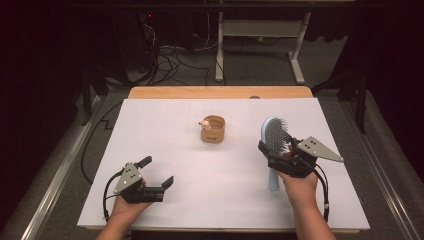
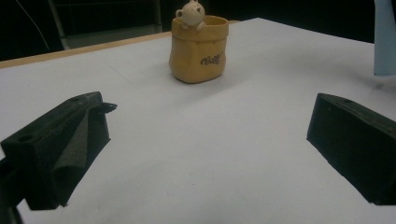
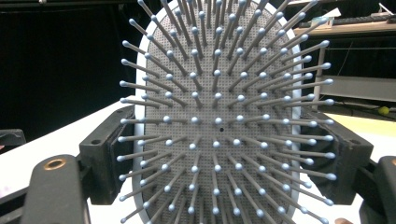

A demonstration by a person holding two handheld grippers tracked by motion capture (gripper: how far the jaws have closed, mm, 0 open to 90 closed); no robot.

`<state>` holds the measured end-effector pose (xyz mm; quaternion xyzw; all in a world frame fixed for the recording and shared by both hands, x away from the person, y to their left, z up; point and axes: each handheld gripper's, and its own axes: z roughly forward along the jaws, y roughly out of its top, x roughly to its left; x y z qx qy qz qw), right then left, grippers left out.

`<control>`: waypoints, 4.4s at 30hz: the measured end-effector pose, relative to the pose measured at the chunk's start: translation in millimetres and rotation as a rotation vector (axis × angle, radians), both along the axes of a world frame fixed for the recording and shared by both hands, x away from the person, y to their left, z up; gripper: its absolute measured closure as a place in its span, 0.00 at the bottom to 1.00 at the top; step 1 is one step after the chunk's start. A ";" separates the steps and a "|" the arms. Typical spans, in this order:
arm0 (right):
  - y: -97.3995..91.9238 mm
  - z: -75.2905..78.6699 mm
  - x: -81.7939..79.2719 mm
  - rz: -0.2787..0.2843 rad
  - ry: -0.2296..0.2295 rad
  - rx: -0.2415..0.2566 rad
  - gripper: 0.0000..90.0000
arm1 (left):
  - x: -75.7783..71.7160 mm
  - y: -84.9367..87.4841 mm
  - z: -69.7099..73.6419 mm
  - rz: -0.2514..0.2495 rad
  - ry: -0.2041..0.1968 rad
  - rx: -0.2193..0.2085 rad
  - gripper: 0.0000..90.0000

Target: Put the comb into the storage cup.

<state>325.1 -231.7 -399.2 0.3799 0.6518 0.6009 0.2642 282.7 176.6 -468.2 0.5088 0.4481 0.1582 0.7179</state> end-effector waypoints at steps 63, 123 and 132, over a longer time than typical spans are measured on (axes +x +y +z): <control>97.6 1.3 8.6 0.083 -0.124 -0.139 0.23 | 17.2 -77.0 79.2 -0.127 -0.009 -0.049 0.02; 141.3 -4.1 -3.7 0.129 -0.194 -0.211 0.23 | 40.3 -111.8 119.1 -0.171 0.065 -0.186 0.61; 142.1 -3.2 -3.9 0.128 -0.203 -0.204 0.23 | 37.6 -113.6 121.3 -0.146 0.039 -0.167 0.65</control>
